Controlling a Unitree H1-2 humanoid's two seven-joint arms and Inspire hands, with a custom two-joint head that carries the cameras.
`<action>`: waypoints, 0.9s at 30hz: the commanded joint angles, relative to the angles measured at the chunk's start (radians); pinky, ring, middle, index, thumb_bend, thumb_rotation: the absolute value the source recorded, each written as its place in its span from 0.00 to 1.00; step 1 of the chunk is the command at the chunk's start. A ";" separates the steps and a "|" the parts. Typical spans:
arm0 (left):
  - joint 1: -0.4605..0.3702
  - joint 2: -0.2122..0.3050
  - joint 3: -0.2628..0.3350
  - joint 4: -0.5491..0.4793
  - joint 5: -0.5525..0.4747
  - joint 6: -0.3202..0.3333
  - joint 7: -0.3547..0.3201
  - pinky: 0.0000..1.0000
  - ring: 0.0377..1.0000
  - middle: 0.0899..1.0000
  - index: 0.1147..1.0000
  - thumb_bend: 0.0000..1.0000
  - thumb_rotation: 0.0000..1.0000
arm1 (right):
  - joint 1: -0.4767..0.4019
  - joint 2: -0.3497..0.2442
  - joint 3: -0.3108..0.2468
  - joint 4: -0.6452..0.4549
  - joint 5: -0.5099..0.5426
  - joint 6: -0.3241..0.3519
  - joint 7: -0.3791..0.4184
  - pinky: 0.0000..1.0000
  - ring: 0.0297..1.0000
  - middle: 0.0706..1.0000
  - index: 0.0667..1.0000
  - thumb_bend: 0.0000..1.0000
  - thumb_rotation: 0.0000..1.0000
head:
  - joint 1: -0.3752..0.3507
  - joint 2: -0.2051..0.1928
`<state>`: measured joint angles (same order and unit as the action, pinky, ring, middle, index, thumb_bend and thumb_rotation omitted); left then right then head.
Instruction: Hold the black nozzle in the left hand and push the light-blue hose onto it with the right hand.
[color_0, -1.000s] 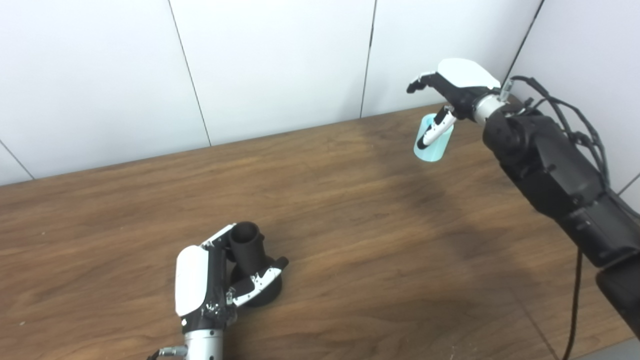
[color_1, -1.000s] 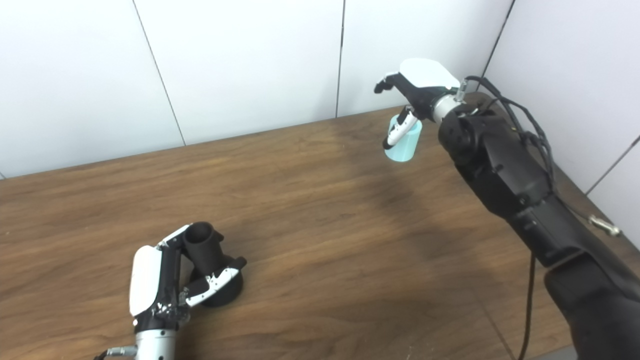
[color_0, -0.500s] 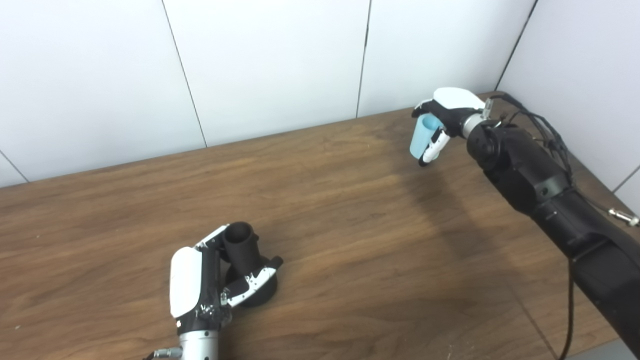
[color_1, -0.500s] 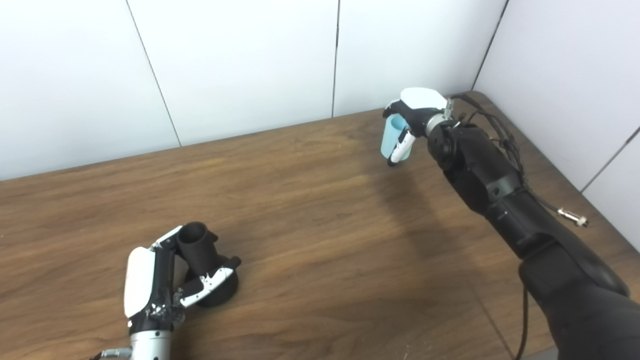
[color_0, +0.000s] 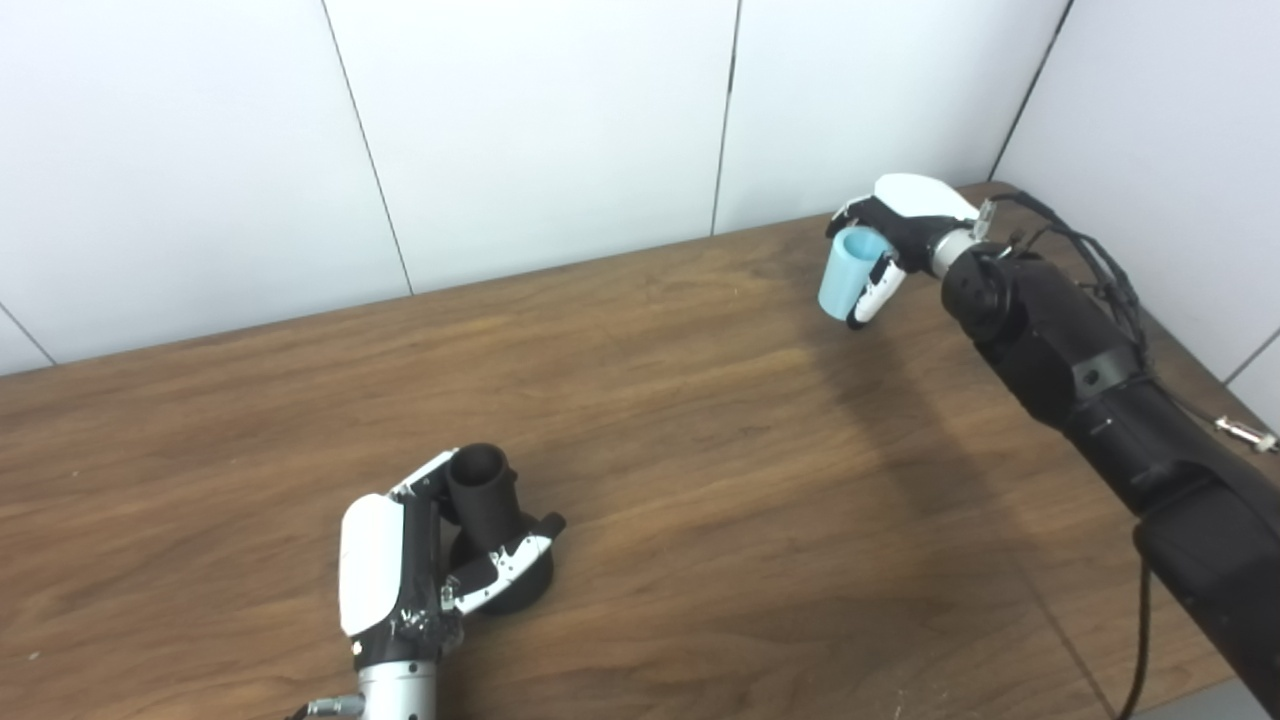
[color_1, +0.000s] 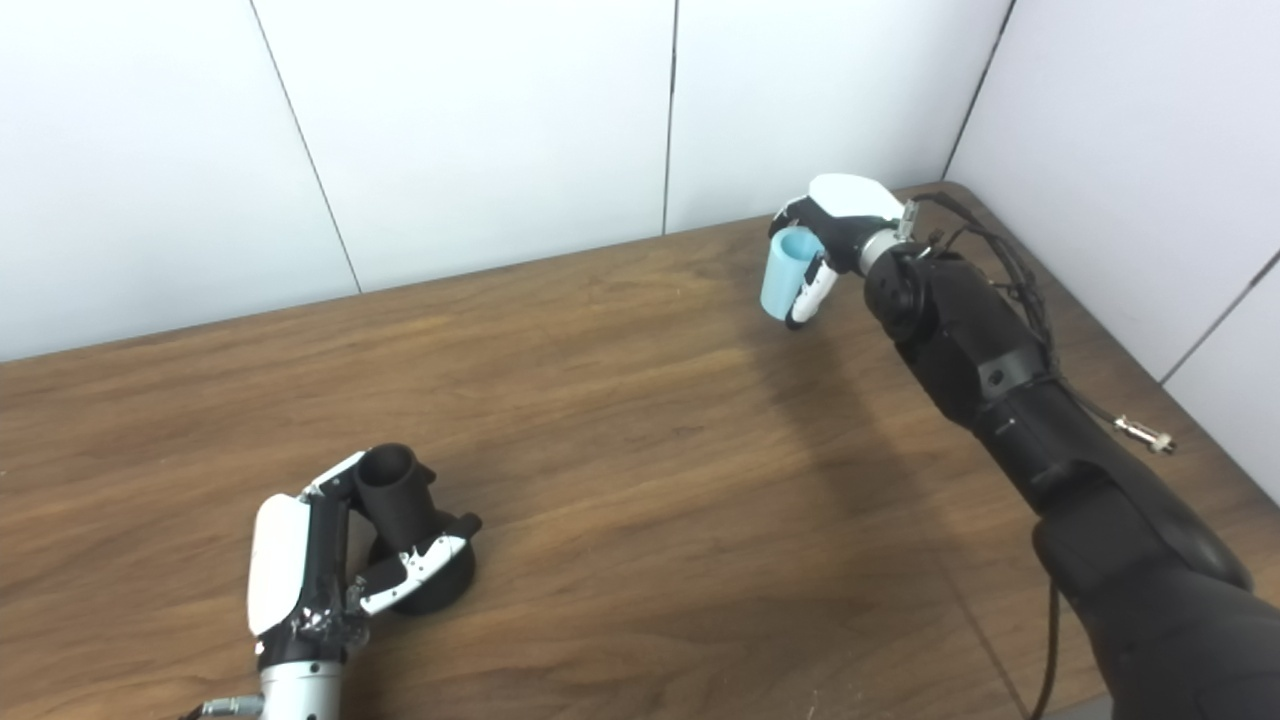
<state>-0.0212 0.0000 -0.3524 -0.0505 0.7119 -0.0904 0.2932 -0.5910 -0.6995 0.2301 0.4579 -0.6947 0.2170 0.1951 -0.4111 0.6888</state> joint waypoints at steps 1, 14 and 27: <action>0.036 0.042 0.006 0.060 0.020 -0.015 0.003 0.42 0.45 0.40 0.44 0.50 0.00 | -0.032 -0.046 -0.013 -0.014 -0.010 -0.038 -0.044 0.60 0.63 0.67 0.68 0.89 0.09 | 0.000 0.001; 0.039 0.040 0.005 0.056 0.023 -0.013 0.002 0.42 0.45 0.40 0.44 0.50 0.00 | -0.006 -0.034 -0.026 -0.046 -0.043 -0.004 -0.097 0.35 0.36 0.45 0.51 0.52 0.00 | 0.011 0.012; 0.048 0.011 -0.016 0.036 0.048 0.023 -0.012 0.42 0.44 0.39 0.44 0.50 0.00 | 0.012 -0.053 -0.048 -0.078 -0.019 -0.064 -0.121 0.41 0.37 0.46 0.48 0.52 0.00 | 0.160 0.034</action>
<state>-0.0196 -0.0021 -0.3634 -0.0543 0.7437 -0.0813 0.2913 -0.5453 -0.7073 0.2068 0.4210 -0.7184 0.1811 0.1110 -0.2516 0.7225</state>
